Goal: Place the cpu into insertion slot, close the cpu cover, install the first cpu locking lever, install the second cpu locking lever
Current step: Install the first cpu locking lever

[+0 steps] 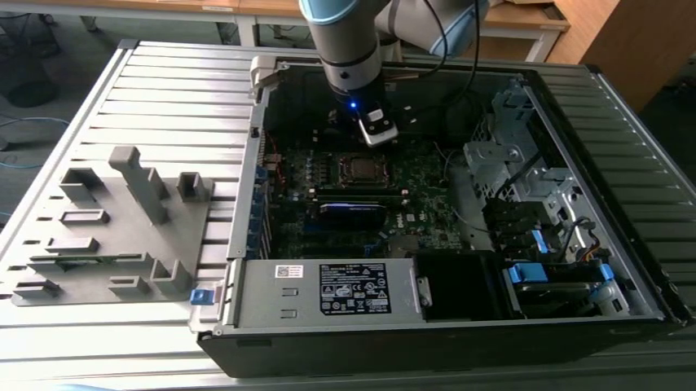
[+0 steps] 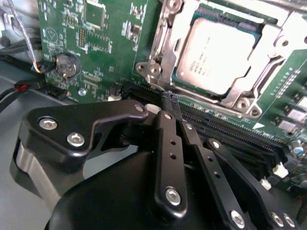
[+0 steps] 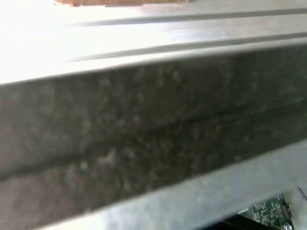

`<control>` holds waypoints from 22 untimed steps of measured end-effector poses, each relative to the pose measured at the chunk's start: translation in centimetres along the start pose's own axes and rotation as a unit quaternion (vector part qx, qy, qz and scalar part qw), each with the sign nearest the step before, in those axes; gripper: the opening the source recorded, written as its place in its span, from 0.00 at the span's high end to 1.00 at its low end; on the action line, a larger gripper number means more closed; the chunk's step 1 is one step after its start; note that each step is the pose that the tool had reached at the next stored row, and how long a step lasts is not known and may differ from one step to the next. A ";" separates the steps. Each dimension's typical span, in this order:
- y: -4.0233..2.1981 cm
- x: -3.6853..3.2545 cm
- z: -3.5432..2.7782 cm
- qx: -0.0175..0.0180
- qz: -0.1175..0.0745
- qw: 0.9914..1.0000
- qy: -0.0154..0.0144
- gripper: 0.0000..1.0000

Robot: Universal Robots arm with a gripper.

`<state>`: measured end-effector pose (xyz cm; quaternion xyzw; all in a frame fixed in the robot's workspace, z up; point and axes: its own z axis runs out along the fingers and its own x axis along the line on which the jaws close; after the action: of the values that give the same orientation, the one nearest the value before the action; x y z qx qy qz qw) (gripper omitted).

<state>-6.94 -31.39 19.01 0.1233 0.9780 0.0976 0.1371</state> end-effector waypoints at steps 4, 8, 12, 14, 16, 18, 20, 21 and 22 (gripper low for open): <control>0.01 -0.02 -0.03 -0.004 0.001 1.000 0.001 0.89; -0.04 -0.03 -0.05 -0.006 0.002 1.000 0.001 0.89; -0.05 -0.06 -0.12 -0.007 0.002 1.000 0.002 0.89; 0.00 -0.10 -0.29 -0.007 0.003 1.000 0.002 0.89; 0.07 -0.19 -0.60 -0.007 0.003 1.000 0.001 0.89; 0.15 -0.27 -0.95 -0.007 0.004 1.000 0.001 0.89; 0.23 -0.35 -1.26 -0.006 0.005 1.000 0.001 0.89; 0.26 -0.38 -1.38 -0.006 0.005 1.000 0.001 0.89; 0.28 -0.41 -1.48 -0.006 0.005 1.000 0.001 0.89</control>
<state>-6.93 -31.47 20.57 0.1274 0.9768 0.1046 0.1365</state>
